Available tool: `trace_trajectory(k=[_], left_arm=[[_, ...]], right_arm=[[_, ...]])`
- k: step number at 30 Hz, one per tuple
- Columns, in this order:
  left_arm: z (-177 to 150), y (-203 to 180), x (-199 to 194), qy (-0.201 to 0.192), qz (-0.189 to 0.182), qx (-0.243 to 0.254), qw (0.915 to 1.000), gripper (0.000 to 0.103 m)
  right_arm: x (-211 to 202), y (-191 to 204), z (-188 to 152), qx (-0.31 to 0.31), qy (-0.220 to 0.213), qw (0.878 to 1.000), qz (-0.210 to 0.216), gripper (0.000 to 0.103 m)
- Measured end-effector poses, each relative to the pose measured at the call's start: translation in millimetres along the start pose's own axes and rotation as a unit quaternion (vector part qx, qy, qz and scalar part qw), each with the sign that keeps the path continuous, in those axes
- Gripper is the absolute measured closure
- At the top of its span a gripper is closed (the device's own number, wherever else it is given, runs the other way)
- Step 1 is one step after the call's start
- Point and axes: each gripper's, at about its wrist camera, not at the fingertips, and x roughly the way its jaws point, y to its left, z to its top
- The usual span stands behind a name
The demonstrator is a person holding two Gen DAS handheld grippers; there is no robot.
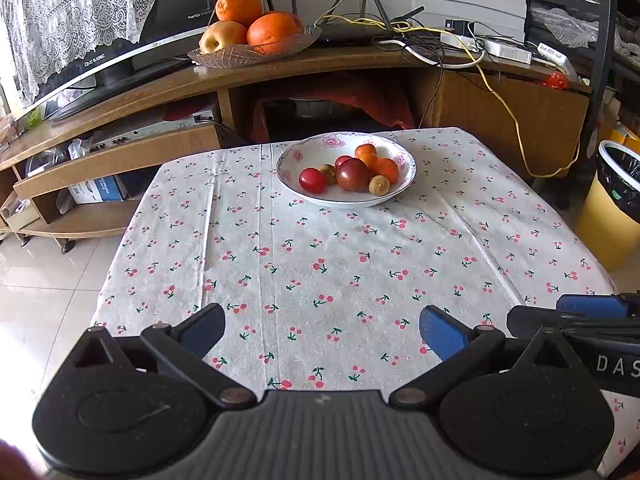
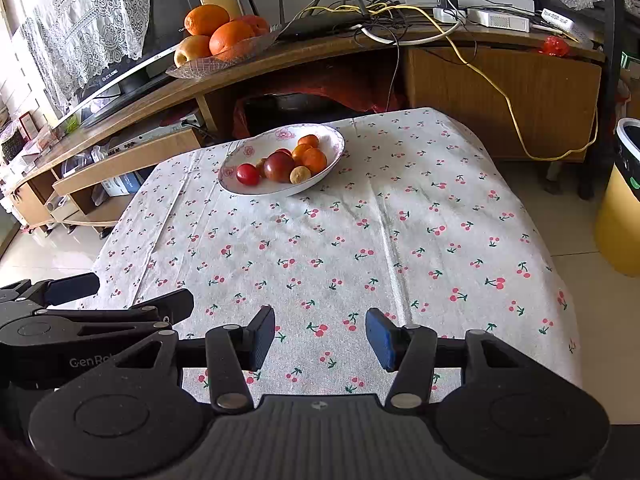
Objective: Organize fruits
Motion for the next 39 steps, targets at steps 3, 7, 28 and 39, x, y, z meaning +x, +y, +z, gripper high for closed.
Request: trace_trajectory(k=[3, 7, 28, 39], left_arm=[[-0.1, -0.2, -0.1, 0.000, 0.001, 0.000, 1.0000, 0.000], [0.2, -0.2, 0.7, 0.001, 0.001, -0.001, 1.0000, 0.000], [-1.2, -0.3, 3.1, 0.005, 0.004, 0.000, 1.0000, 0.000], [-2.5, -0.5, 4.3, 0.006, 0.006, 0.002, 1.0000, 0.000]], right_arm=[[0.0, 0.2, -0.5, 0.000, 0.000, 1.000, -0.001, 0.056], [0.9, 0.6, -0.6, -0.001, 0.001, 1.000, -0.001, 0.056], [3.5, 1.4, -1.8, -0.004, 0.006, 1.000, -0.005, 0.056], [4.0, 1.7, -1.7, -0.006, 0.007, 1.000, -0.006, 0.056]])
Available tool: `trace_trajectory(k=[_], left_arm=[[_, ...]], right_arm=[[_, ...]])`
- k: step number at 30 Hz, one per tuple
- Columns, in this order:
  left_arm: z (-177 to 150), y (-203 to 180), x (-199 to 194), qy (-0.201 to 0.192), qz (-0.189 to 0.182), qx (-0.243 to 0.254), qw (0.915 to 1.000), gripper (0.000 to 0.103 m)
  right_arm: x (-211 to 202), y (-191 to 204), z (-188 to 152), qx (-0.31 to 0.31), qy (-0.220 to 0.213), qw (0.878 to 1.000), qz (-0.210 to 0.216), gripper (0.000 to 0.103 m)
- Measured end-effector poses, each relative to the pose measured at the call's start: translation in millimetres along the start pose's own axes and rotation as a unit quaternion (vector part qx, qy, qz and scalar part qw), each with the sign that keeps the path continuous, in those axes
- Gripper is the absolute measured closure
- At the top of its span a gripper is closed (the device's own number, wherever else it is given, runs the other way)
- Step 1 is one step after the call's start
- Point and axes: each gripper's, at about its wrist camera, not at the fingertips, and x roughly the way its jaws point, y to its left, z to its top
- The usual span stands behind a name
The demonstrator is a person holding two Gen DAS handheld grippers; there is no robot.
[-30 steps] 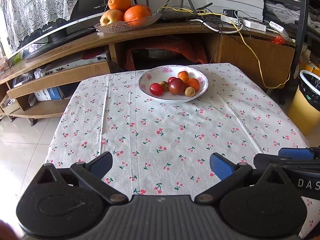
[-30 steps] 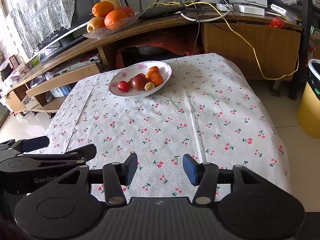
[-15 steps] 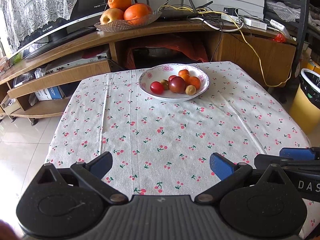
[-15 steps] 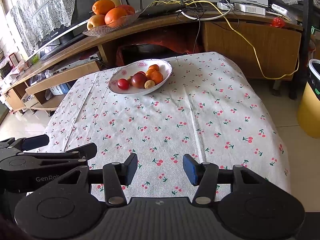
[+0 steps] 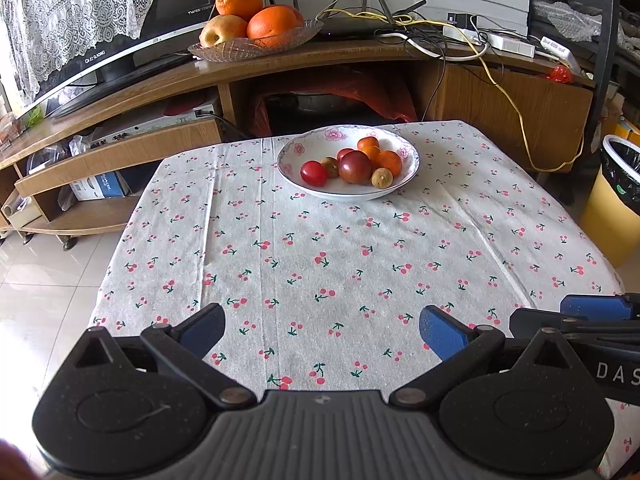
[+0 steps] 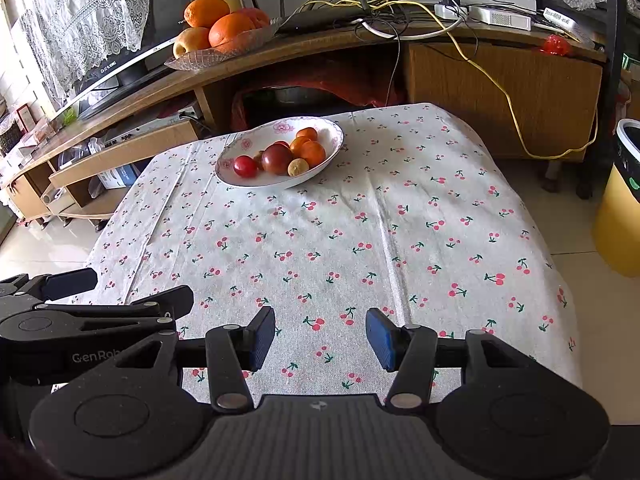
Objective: Organize fruits
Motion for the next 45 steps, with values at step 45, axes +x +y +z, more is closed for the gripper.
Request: trace_trajectory(k=[45], left_arm=[[-6.1, -7.8, 4.3, 0.001, 0.019, 0.021, 0.9996, 0.000]], right_arm=[[3.6, 8.0, -4.7, -0.038, -0.001, 0.998, -0.044, 0.056]])
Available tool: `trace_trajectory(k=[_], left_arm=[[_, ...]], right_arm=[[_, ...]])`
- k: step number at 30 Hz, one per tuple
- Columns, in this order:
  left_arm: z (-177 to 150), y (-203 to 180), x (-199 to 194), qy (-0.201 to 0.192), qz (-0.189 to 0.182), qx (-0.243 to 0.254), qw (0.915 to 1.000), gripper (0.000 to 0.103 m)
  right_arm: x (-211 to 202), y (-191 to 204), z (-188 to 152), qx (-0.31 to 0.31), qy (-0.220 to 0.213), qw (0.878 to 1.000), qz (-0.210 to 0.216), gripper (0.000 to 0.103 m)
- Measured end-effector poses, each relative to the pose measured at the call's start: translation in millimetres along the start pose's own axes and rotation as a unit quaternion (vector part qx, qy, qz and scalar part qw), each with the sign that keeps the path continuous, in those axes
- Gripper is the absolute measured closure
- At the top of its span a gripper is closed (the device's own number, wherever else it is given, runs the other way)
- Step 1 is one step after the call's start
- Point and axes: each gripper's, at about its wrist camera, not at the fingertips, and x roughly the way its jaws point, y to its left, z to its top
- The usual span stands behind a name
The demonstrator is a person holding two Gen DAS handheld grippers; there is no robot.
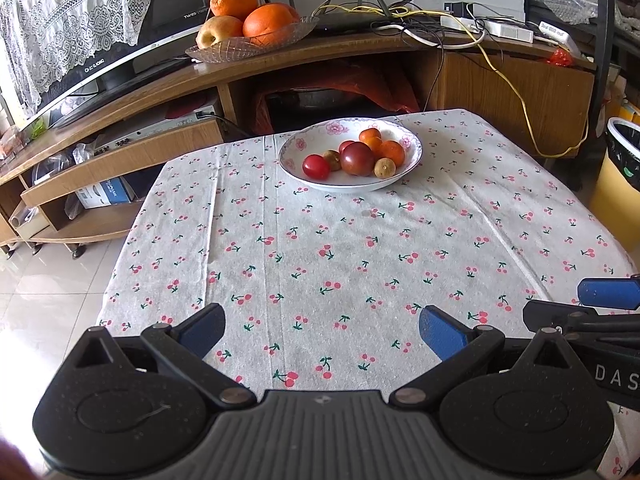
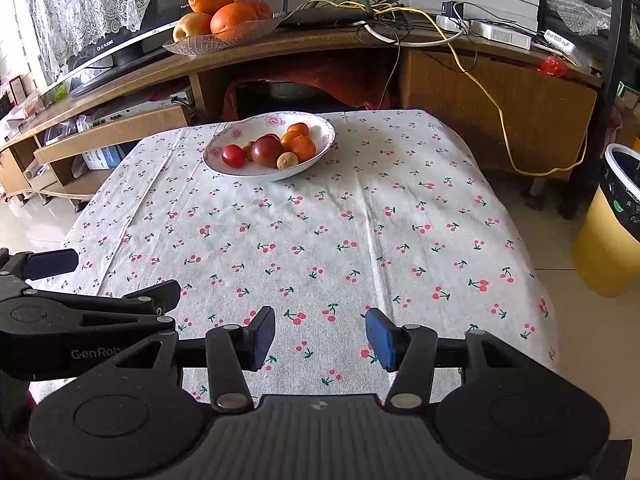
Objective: Organize fruits
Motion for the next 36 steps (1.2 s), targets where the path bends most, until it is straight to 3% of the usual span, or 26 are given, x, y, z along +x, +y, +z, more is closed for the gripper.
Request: trace_trajectory(k=[36], left_arm=[[-6.0, -1.9, 6.4, 0.011, 0.007, 0.006, 0.9999, 0.000]], right_arm=[[0.8, 2.7, -1.1, -0.008, -0.004, 1.000, -0.010, 0.052]])
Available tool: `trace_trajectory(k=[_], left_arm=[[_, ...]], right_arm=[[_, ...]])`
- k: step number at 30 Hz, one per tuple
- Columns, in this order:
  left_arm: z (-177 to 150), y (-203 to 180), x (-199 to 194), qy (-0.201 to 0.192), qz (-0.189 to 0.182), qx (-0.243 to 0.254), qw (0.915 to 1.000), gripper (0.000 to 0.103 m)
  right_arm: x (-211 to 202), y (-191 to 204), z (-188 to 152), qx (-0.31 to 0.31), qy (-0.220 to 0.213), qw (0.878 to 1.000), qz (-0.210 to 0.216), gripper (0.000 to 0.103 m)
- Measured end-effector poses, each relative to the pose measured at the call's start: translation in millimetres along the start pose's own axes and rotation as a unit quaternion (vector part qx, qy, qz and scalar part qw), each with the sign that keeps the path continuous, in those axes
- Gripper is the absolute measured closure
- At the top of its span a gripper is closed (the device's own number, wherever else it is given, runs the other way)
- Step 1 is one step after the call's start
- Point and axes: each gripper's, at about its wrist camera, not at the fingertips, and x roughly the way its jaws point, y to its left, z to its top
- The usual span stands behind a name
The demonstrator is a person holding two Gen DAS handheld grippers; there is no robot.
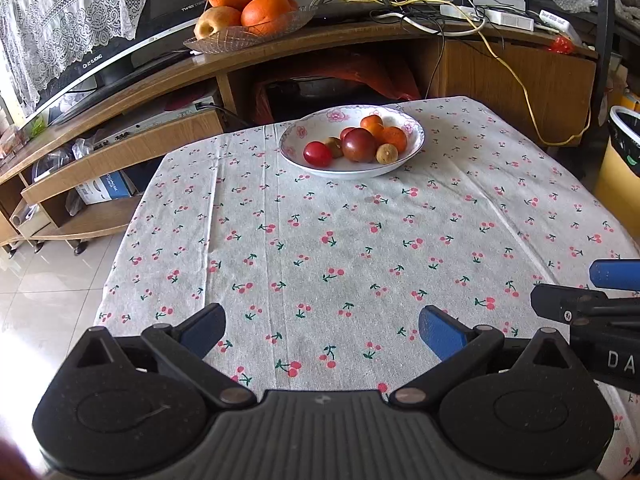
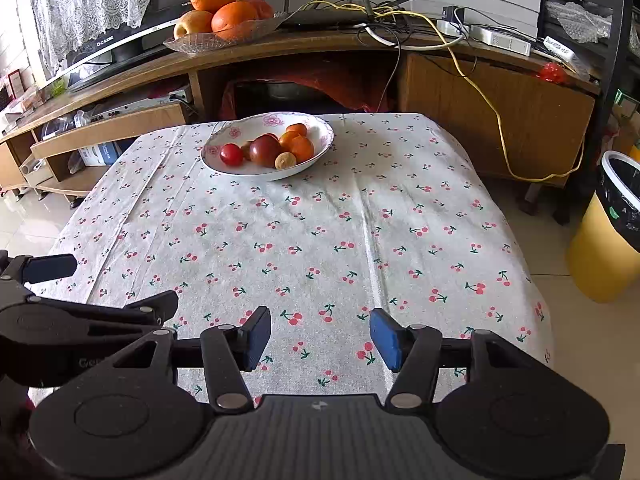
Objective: Organize fruits
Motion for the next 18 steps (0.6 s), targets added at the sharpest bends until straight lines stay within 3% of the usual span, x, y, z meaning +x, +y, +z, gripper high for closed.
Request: trace_trajectory(k=[18], left_arm=[[2.1, 1.6, -3.6, -0.006, -0.001, -0.004, 1.0000, 0.000]], right_arm=[[3.3, 0.9, -1.1, -0.005, 0.005, 1.000, -0.005, 0.051]])
